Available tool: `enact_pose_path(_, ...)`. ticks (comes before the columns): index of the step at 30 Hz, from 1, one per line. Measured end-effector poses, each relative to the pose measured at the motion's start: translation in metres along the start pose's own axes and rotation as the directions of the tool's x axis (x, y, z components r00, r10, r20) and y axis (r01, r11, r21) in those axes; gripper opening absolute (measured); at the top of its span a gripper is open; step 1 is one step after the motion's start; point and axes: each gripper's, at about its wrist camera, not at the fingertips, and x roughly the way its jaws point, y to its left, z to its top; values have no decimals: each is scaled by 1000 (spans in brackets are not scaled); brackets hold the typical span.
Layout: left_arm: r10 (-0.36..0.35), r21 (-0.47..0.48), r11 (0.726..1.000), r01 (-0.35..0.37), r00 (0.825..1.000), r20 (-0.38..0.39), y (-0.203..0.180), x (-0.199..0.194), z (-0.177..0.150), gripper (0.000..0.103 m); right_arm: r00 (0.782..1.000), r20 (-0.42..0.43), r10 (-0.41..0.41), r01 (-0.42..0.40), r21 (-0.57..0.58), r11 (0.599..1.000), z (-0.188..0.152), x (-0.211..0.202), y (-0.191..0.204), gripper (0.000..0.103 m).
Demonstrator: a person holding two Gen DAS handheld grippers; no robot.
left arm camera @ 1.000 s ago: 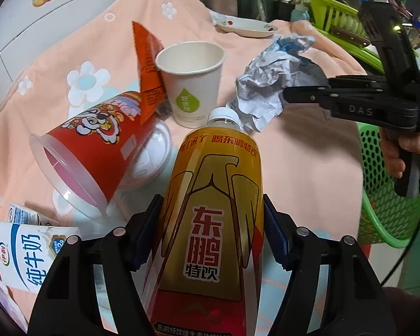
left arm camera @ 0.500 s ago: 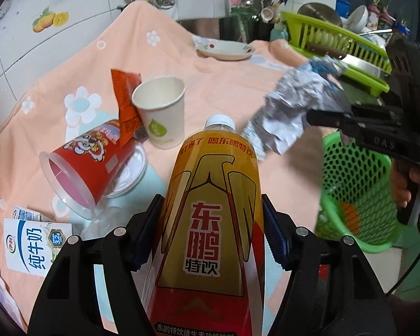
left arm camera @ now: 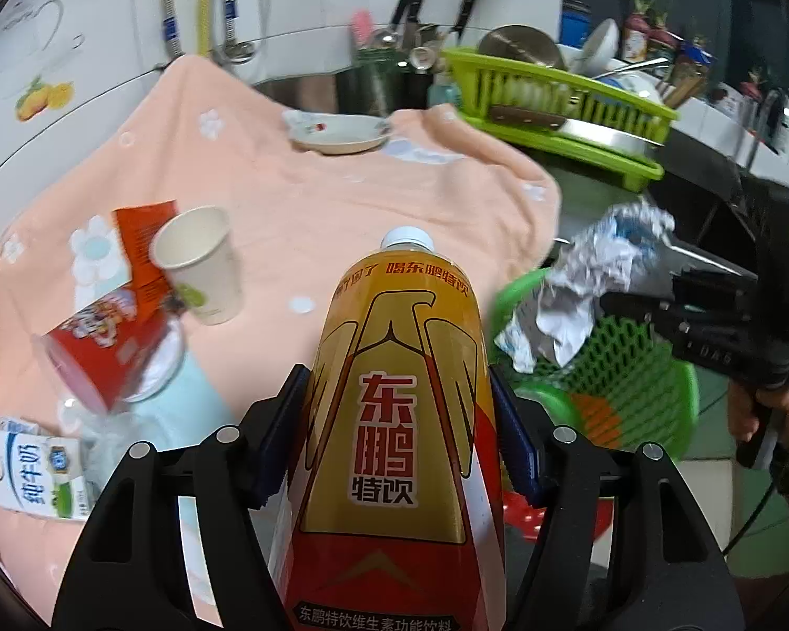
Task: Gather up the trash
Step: 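Carry the gold bottle and foil over the green basket with both tools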
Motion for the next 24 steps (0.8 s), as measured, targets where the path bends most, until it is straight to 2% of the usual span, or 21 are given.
enact_pose_path(5,-50,34,998,49,999,3,-30,6,5,65,998,-29,-49,51,51,997,-28,-15,-24,31)
enact_pose_path(7,-66,48,997,65,998,0,-41,8,6,65,998,-38,-59,62,67,996,-36,-19,-31,38)
enact_pose_path(9,-84,59,995,84,996,3,-52,9,7,65,997,-41,-68,71,86,994,-43,-23,-38,50)
enact_pose_path(11,-101,69,993,100,995,3,-63,11,9,65,996,-38,-79,83,100,992,-48,-28,-43,52)
enact_pose_path(18,-146,70,987,147,989,-21,-90,27,11,65,995,-8,-98,98,149,984,-58,-49,-57,69)
enact_pose_path(24,-164,65,984,168,985,-58,-105,45,8,65,992,20,-121,117,157,981,-59,-61,-62,75)
